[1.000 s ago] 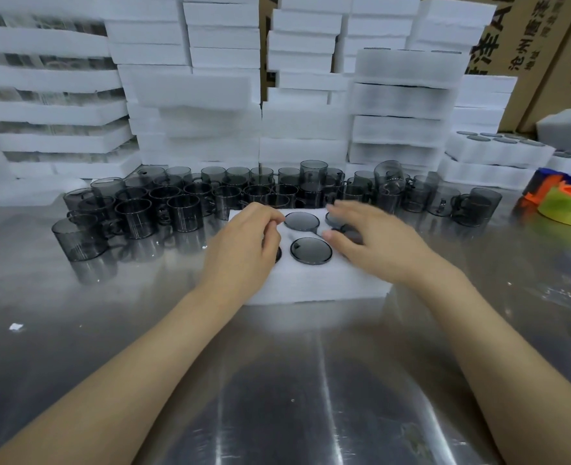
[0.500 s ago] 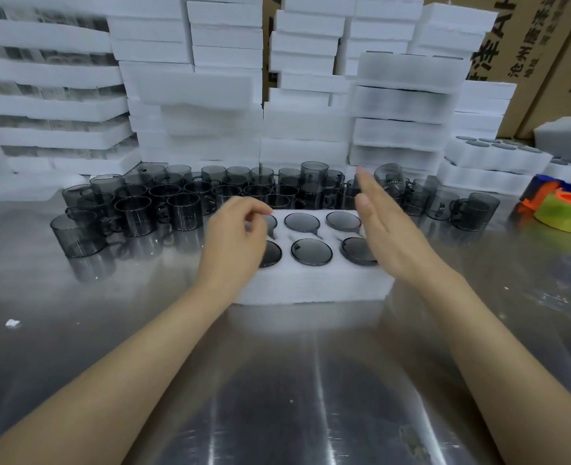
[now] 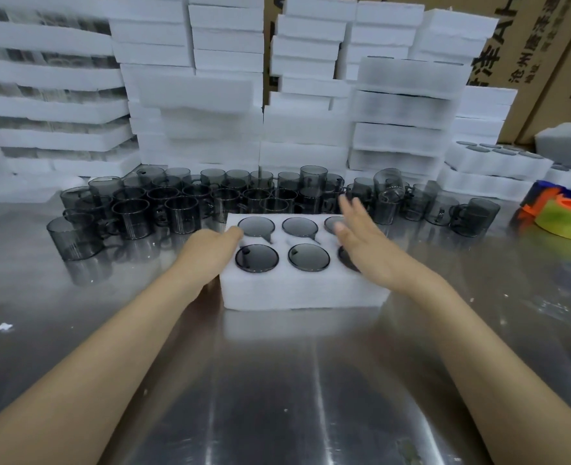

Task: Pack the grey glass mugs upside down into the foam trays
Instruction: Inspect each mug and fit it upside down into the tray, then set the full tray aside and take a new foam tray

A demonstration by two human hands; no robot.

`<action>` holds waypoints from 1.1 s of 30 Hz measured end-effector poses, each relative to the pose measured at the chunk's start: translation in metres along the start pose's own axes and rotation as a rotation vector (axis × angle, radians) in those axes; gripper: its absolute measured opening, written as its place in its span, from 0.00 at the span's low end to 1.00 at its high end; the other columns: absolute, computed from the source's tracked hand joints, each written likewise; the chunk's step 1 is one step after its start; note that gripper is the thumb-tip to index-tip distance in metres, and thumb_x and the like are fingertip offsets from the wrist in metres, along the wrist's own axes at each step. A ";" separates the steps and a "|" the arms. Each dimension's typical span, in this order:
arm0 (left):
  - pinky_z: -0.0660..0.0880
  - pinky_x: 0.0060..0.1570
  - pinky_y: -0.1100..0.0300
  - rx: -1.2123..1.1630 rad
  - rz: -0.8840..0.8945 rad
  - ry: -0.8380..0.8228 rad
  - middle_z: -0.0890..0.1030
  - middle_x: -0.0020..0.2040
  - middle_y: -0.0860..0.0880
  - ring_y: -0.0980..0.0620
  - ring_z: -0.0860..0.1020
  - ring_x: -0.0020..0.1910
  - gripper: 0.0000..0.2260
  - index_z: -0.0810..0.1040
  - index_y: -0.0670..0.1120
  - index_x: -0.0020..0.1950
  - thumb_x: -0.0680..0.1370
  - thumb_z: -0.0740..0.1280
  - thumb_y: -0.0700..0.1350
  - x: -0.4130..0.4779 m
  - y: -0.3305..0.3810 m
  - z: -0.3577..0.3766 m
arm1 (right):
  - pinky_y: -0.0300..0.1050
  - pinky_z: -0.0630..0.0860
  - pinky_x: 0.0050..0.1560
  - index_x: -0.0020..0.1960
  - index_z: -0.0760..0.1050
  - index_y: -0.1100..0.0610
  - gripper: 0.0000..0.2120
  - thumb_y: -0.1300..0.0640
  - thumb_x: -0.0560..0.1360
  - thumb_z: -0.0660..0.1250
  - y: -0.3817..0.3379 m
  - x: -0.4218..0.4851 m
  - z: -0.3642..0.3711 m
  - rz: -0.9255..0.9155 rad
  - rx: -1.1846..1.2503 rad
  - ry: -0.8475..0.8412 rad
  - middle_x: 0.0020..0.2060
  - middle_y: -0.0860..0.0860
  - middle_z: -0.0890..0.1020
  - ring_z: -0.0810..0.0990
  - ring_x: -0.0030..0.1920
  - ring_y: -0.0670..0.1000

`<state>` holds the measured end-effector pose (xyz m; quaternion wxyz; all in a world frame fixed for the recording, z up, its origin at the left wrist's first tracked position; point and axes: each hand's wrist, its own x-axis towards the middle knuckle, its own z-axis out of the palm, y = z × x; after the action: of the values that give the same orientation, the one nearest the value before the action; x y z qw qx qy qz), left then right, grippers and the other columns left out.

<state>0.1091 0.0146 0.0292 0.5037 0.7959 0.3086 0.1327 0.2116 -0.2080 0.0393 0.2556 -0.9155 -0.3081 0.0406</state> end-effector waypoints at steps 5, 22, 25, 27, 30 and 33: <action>0.72 0.44 0.58 -0.246 0.080 -0.067 0.83 0.50 0.50 0.52 0.79 0.47 0.12 0.79 0.49 0.51 0.75 0.65 0.55 -0.010 0.000 0.003 | 0.48 0.66 0.48 0.65 0.67 0.61 0.26 0.41 0.81 0.51 0.002 -0.002 -0.006 0.329 0.048 0.132 0.62 0.62 0.74 0.71 0.59 0.59; 0.79 0.37 0.61 -1.013 0.328 -0.169 0.84 0.54 0.53 0.54 0.83 0.48 0.13 0.78 0.56 0.61 0.78 0.62 0.48 -0.017 0.011 0.009 | 0.62 0.58 0.73 0.60 0.79 0.60 0.16 0.53 0.76 0.66 -0.016 -0.017 -0.009 -0.690 -0.131 0.698 0.61 0.54 0.78 0.72 0.67 0.55; 0.79 0.39 0.62 -1.063 0.344 -0.168 0.83 0.56 0.53 0.55 0.83 0.50 0.16 0.75 0.54 0.65 0.78 0.63 0.48 -0.019 0.013 0.010 | 0.64 0.49 0.74 0.63 0.77 0.57 0.24 0.47 0.71 0.72 -0.015 -0.011 0.002 -0.752 -0.359 0.644 0.61 0.51 0.78 0.71 0.66 0.53; 0.80 0.43 0.59 -1.049 0.363 -0.223 0.82 0.58 0.53 0.54 0.82 0.53 0.19 0.73 0.54 0.67 0.75 0.66 0.50 -0.020 0.013 0.011 | 0.66 0.44 0.73 0.67 0.74 0.55 0.31 0.49 0.67 0.77 -0.011 -0.007 0.006 -0.697 -0.412 0.626 0.64 0.50 0.76 0.67 0.68 0.53; 0.81 0.50 0.51 -0.978 0.377 -0.322 0.79 0.63 0.52 0.52 0.80 0.58 0.24 0.69 0.56 0.69 0.74 0.69 0.49 -0.023 0.013 0.016 | 0.65 0.44 0.72 0.65 0.75 0.55 0.31 0.53 0.63 0.79 0.000 -0.003 0.003 -0.670 -0.444 0.658 0.61 0.49 0.78 0.67 0.67 0.53; 0.80 0.43 0.49 -0.920 0.353 -0.353 0.80 0.62 0.53 0.52 0.81 0.57 0.25 0.69 0.59 0.68 0.73 0.70 0.47 -0.021 0.013 0.018 | 0.64 0.54 0.72 0.60 0.79 0.56 0.26 0.56 0.63 0.77 0.006 -0.004 -0.001 -0.717 -0.464 0.707 0.51 0.48 0.81 0.71 0.63 0.53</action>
<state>0.1066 -0.0154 0.0345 0.8154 0.5426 -0.0101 0.2012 0.2119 -0.2144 0.0368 0.1330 -0.7435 -0.4968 -0.4275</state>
